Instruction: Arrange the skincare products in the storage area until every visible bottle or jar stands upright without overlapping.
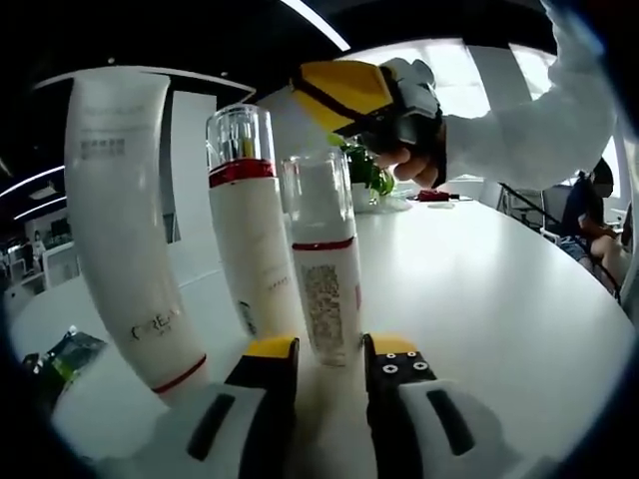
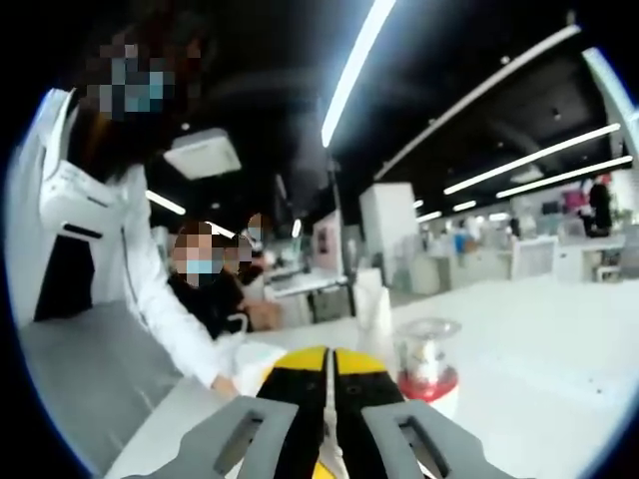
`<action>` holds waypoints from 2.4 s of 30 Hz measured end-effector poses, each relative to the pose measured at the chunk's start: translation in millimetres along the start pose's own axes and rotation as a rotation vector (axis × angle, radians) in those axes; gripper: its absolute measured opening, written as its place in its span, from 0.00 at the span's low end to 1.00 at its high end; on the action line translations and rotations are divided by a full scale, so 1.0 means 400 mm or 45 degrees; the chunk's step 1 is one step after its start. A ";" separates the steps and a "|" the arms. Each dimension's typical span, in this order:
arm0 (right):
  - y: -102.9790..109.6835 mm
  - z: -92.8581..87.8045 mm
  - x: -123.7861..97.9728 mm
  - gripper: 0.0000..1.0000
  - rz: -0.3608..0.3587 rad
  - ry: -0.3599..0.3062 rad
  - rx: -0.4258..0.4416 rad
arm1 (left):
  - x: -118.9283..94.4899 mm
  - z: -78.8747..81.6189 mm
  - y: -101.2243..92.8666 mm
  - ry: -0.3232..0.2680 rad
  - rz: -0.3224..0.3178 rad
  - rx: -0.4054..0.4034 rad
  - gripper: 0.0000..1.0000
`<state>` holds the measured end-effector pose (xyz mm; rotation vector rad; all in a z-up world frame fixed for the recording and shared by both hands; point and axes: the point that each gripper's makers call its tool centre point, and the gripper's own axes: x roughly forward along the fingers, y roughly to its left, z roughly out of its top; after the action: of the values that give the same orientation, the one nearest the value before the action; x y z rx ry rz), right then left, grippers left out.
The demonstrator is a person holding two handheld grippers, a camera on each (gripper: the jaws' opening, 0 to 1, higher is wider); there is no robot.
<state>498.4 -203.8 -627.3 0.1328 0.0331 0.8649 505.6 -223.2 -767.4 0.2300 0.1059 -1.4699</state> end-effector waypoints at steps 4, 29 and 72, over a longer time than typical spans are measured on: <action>0.002 0.007 0.000 0.00 0.000 -0.006 -0.002 | -0.008 -0.004 0.004 0.008 0.006 0.000 0.29; 0.024 0.039 -0.017 0.00 -0.037 -0.003 -0.030 | -0.066 -0.014 0.020 0.047 0.056 -0.006 0.28; 0.241 0.069 -0.009 0.23 -0.308 0.190 -0.188 | -0.468 0.188 0.058 0.111 0.231 0.102 0.33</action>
<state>425.3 -147.5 -587.4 -0.0737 0.1221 0.6312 504.3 -55.5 -652.7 0.3602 0.0941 -1.2847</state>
